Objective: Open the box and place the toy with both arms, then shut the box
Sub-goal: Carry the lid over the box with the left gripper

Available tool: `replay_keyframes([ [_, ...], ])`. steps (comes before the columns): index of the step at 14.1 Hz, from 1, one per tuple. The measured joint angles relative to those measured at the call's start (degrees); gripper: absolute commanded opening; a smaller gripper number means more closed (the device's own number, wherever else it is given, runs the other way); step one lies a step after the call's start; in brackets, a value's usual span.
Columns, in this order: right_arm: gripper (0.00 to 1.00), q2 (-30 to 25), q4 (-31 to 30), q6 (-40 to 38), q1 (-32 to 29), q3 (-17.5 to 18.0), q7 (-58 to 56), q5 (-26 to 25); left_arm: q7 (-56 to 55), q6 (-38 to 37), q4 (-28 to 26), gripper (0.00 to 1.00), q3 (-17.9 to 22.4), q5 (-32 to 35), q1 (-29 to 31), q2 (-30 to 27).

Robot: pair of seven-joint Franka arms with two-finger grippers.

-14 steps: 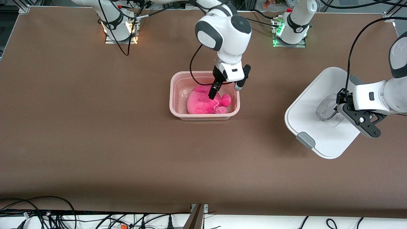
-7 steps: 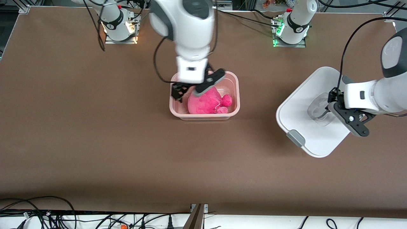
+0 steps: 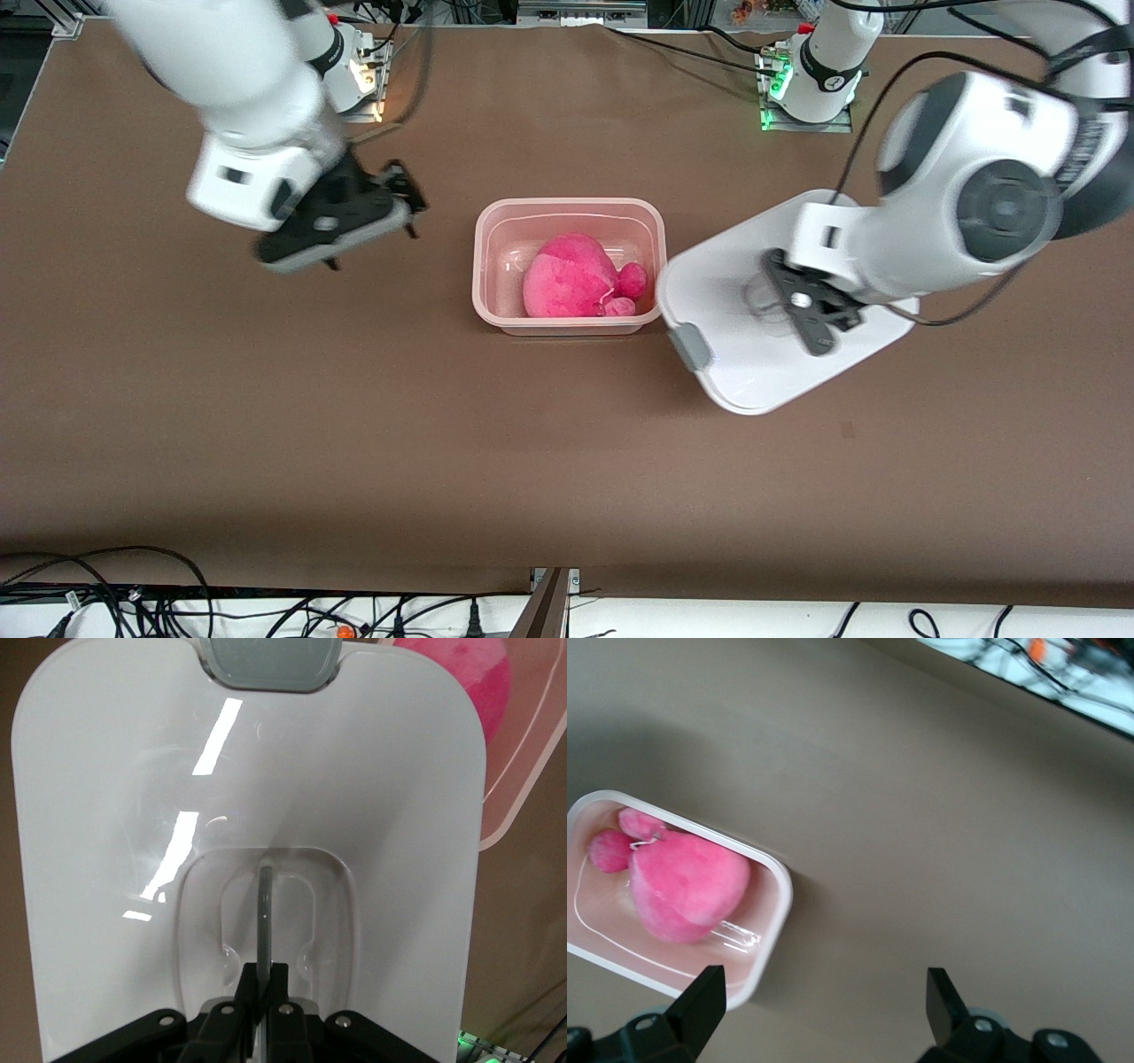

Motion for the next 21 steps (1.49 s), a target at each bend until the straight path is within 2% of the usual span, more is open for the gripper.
replay_keyframes([
  [2, 1.00, -6.02, -6.75, -0.12, -0.90, -1.79, 0.96, 0.12, 0.63, 2.60, -0.01, 0.00, -0.10, -0.01, -4.58, 0.78],
  [5, 1.00, -14.24, -16.56, -0.24, -5.47, -1.85, 2.05, 0.09, 1.11, 6.88, -0.08, 0.00, -0.17, 0.00, -11.97, 1.81],
  [7, 1.00, -16.72, -20.62, -0.12, -10.95, 1.13, 2.05, -0.79, 1.18, 9.39, -0.15, 0.00, -0.13, 0.00, -16.81, 2.77],
  [10, 1.00, -16.99, -22.78, 0.37, -20.29, 9.79, 2.23, -3.74, 2.97, 13.40, -0.50, 0.00, 0.00, 0.01, -21.43, 5.50],
  [13, 1.00, -17.64, -23.92, 1.07, -25.83, 15.03, 2.38, -5.34, 3.87, 17.01, -0.76, 0.00, 0.19, 0.31, -23.61, 8.51],
  [14, 1.00, -18.88, -24.75, 1.18, -26.95, 16.14, 2.43, -5.53, 4.34, 17.38, -0.77, 0.00, 0.21, 1.08, -24.18, 9.41],
  [21, 1.00, -20.15, -25.74, 2.33, -27.34, 16.77, 2.69, -5.57, 4.64, 17.37, -2.21, 0.00, 0.38, 2.69, -25.64, 10.14],
])
